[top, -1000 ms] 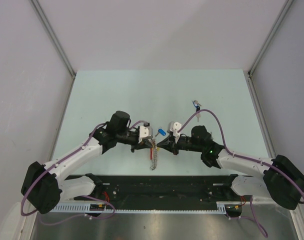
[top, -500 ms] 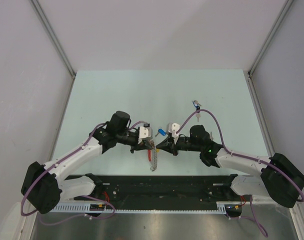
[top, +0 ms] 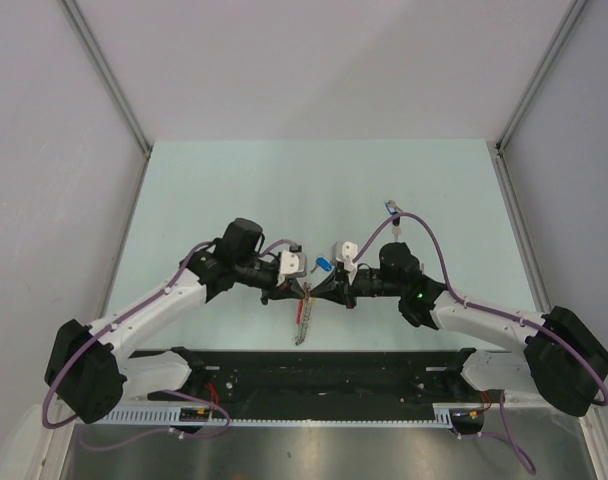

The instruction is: Put the keys on the keyring

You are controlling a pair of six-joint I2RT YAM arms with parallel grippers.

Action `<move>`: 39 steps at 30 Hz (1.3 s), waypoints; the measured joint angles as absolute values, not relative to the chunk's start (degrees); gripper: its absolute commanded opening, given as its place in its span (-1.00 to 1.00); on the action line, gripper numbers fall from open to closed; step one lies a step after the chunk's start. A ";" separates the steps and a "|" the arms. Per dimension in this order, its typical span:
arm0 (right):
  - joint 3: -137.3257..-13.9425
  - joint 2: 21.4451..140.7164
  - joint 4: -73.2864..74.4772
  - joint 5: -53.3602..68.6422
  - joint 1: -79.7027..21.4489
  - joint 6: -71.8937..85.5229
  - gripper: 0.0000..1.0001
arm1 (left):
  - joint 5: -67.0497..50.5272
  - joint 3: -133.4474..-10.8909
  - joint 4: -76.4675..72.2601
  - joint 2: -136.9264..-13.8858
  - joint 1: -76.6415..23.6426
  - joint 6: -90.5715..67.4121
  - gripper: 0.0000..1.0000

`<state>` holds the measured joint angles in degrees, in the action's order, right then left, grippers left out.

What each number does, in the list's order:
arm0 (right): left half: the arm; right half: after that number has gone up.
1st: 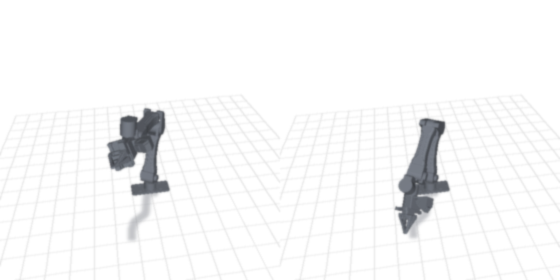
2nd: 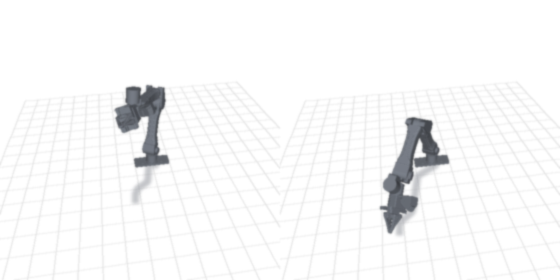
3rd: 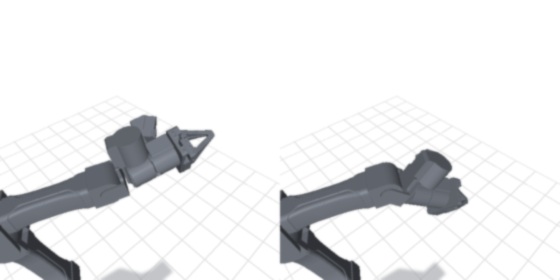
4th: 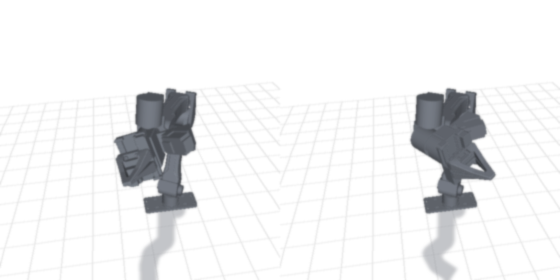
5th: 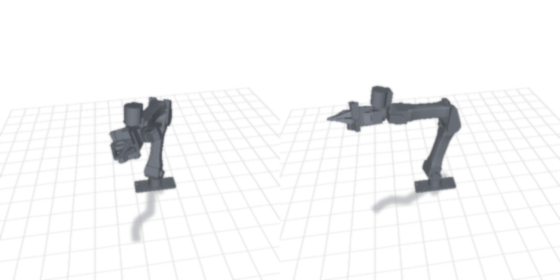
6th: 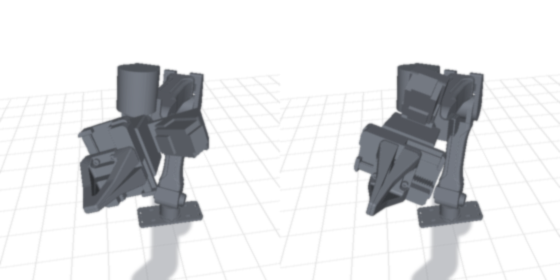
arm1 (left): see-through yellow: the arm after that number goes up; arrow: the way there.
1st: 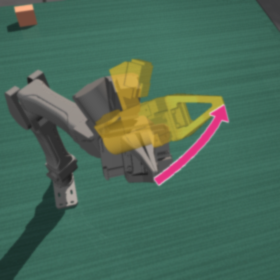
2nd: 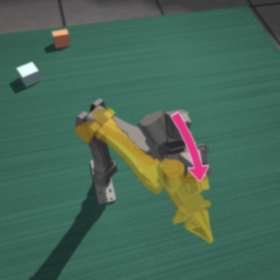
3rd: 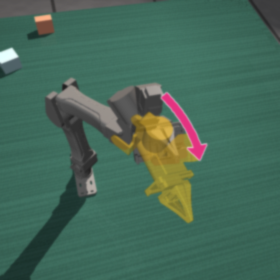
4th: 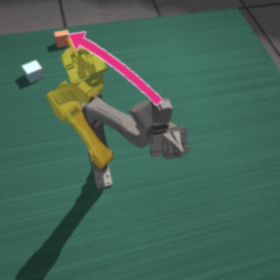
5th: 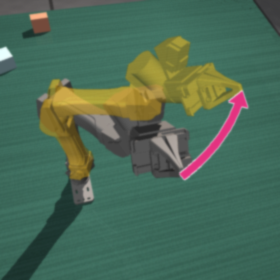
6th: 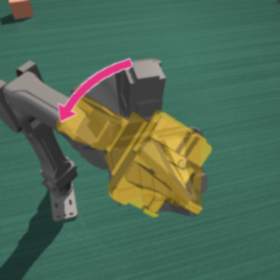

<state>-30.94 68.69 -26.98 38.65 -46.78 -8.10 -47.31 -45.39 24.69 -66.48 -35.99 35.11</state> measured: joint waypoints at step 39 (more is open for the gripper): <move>-32.27 68.42 8.32 9.30 -43.20 10.85 -1.00 | -29.34 -43.40 19.46 -51.09 -33.67 31.88 -0.99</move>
<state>-32.27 68.42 8.32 9.30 -43.20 10.85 -29.34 -43.40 19.46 -51.09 -33.67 31.88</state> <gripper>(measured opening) 0.008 0.006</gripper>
